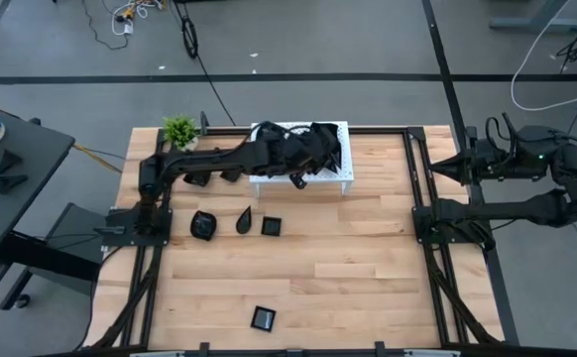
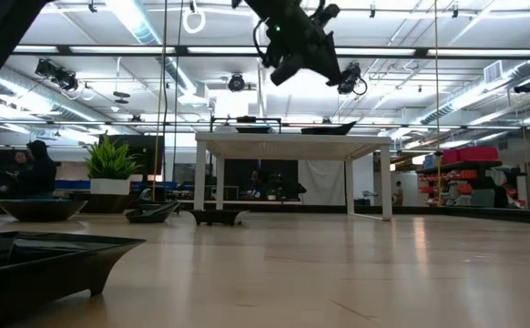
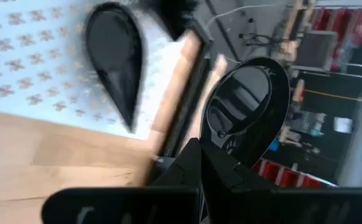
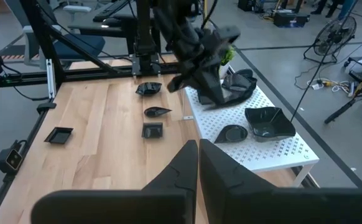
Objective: Pick & Place Mini shaped plates
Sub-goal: Stack the drop-shaped plate on top of the drop-shaped plate on the shelf
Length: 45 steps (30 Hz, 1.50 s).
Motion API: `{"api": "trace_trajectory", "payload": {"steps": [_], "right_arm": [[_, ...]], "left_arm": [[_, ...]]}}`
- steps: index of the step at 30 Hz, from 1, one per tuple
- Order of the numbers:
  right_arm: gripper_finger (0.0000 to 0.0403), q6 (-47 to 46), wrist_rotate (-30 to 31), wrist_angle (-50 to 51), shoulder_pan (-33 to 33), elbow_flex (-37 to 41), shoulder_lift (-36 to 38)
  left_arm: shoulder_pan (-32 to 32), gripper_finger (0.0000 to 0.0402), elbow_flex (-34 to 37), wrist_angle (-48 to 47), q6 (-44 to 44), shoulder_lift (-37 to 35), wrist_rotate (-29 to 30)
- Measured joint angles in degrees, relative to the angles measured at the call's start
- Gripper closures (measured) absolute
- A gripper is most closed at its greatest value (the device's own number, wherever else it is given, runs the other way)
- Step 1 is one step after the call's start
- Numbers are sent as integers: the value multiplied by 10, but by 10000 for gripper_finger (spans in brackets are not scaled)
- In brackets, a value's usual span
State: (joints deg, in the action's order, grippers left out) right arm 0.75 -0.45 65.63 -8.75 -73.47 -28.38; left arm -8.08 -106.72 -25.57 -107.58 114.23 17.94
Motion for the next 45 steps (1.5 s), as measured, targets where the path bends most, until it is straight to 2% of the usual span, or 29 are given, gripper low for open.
{"api": "trace_trajectory", "payload": {"steps": [17,29,45], "right_arm": [[383,0,0,0,0,0,0],[383,0,0,0,0,0,0],[383,0,0,0,0,0,0]], "left_arm": [[2,399,0,-77,-95,13,19],[-1,399,1,-32,-122,43,8],[-13,399,1,-59,-133,44,5]]}}
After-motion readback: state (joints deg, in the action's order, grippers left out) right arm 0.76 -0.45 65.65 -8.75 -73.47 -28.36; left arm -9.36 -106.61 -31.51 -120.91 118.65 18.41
